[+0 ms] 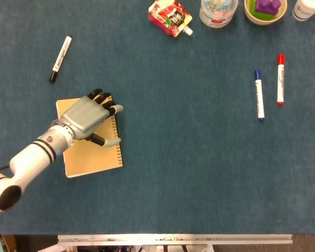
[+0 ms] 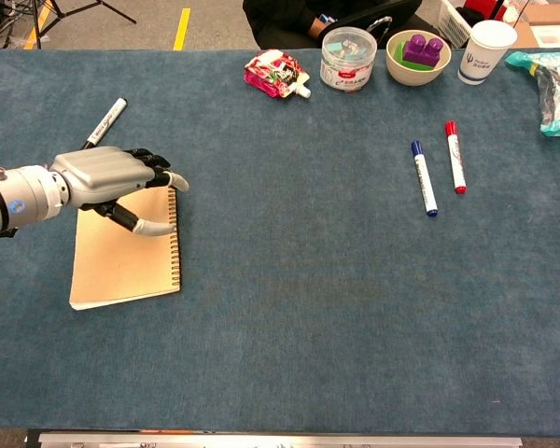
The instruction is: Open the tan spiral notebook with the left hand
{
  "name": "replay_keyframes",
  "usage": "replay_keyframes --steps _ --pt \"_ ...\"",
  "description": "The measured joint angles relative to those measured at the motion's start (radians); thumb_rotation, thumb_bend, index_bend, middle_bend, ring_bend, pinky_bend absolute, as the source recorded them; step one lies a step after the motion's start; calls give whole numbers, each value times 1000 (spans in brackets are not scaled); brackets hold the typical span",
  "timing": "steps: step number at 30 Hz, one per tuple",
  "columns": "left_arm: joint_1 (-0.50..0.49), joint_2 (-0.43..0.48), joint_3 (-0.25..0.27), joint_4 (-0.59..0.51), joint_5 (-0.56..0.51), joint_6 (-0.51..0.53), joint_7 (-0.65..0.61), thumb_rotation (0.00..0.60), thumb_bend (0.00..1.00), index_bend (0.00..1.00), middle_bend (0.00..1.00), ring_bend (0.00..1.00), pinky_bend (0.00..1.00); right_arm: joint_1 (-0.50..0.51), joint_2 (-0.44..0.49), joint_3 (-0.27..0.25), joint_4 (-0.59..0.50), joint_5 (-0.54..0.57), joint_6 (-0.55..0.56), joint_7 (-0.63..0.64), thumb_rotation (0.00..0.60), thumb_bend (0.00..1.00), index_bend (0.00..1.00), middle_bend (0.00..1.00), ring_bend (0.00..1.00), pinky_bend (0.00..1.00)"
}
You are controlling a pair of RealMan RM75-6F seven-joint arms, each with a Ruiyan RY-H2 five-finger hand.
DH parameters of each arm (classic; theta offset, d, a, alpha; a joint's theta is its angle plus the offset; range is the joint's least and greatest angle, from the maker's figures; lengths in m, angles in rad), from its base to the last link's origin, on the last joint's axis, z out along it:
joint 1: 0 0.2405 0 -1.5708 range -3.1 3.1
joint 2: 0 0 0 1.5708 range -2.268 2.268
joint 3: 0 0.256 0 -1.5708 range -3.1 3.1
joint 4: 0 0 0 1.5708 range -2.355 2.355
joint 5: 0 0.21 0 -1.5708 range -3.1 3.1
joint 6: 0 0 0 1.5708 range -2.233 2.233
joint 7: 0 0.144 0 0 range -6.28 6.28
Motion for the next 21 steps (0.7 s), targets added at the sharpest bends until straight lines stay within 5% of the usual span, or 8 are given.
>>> replay_keyframes --steps 1,3,11,21 --pt "7 8 2 -5 22 13 -11 548 194 113 160 0 0 1 0 0 -1 -1 -1 -1 600 222 238 249 147 265" --pt "25 29 10 -14 81 43 -45 600 194 112 160 0 0 4 -2 0 -3 -3 -5 -4 600 221 238 249 147 265" --pt "101 82 62 23 330 184 -246 600 193 86 147 0 0 13 -5 -2 -17 -13 -12 -23 600 222 238 249 147 265" --pt "186 55 146 279 575 380 -412 600 193 76 139 0 0 15 1 -4 -50 -21 -8 -61 600 221 238 249 147 265"
